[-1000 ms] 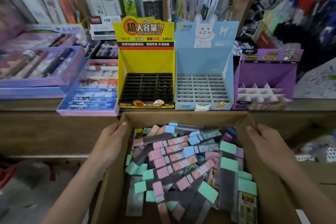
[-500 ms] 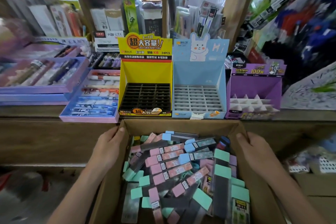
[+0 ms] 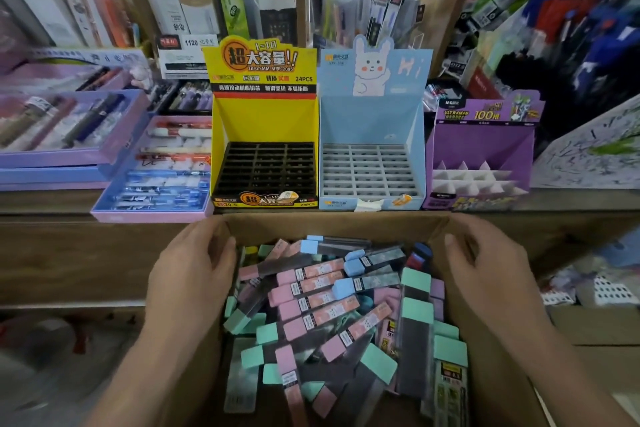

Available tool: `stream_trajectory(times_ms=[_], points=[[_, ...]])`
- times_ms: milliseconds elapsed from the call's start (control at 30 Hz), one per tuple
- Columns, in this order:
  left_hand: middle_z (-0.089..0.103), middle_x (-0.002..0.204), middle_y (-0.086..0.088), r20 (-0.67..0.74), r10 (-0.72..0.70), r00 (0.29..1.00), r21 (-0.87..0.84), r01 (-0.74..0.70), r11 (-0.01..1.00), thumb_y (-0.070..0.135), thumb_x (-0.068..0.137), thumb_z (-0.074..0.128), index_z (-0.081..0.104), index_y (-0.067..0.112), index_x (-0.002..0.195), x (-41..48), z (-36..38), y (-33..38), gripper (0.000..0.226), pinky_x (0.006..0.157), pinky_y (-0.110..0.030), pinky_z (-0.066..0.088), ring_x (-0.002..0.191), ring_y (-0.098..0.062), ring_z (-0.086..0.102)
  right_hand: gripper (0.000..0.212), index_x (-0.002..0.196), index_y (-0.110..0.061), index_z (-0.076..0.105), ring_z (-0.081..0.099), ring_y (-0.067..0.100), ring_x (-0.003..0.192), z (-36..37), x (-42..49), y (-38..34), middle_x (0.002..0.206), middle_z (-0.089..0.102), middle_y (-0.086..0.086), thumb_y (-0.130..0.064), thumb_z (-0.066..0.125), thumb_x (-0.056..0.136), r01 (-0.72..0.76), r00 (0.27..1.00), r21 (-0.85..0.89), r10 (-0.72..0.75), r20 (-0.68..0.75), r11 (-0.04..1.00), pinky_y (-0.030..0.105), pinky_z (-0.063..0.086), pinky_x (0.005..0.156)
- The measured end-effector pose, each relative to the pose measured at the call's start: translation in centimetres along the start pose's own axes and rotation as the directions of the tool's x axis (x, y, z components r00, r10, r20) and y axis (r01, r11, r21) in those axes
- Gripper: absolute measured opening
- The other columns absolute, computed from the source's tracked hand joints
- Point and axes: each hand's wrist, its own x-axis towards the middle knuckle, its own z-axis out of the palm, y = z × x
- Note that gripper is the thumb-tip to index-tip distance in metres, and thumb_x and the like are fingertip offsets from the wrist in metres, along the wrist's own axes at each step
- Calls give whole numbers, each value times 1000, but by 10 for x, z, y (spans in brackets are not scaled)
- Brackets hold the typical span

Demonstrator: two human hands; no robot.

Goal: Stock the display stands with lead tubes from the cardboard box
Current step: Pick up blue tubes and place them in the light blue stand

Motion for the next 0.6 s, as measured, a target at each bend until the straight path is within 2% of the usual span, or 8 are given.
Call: stream_trajectory(times_ms=[100,167,233,300,400,533,600], points=[[72,100,14,65,71,995,-88,-65,994,27,92,66,69,27,115,-1,-6,20,24,71,-22,50,87,-6,65,29,124,-16,68,59,8,103,1,4,-19,113,66,-6,-13,66,95,94,993,-32,-91,77,995,26,46,92],[72,108,16,220,70,973,-95,-50,994,35,92,65,67,29,119,2,-2,32,28,84,-28,56,100,-6,67,27,121,-18,69,61,6,100,5,10,-28,109,65,-11,-15,69,94,102,981,7,-102,162,995,20,47,88],[70,117,14,372,58,927,-29,-50,998,38,93,66,64,30,127,6,9,39,35,94,-34,56,107,-6,65,29,122,-20,71,63,1,100,11,18,-36,108,67,-13,-16,73,93,44,954,97,-71,290,994,15,48,87],[69,119,14,467,35,884,-5,-37,999,35,89,71,63,32,125,10,19,45,37,97,-34,55,106,-5,63,33,125,-21,70,64,2,105,19,26,-41,116,69,-9,-17,75,92,34,906,88,-68,418,996,18,50,93],[68,114,14,520,35,853,0,-41,999,37,84,74,64,32,121,15,39,46,38,96,-35,55,104,-8,61,43,131,-24,65,59,9,117,34,34,-44,131,63,-6,-17,76,90,78,831,-27,-50,554,997,31,50,105],[61,98,19,569,31,822,-8,-32,999,30,83,75,67,34,117,14,58,38,35,92,-34,55,102,-9,61,69,149,-26,48,47,22,135,54,35,-37,148,49,-4,-23,79,87,177,709,-181,2,705,967,41,42,114],[63,102,17,573,49,818,-33,-37,999,29,81,77,69,33,113,12,65,31,33,93,-33,55,104,-9,61,78,153,-28,41,41,27,139,62,35,-33,151,41,-4,-27,80,86,236,665,-238,21,746,942,43,37,117]])
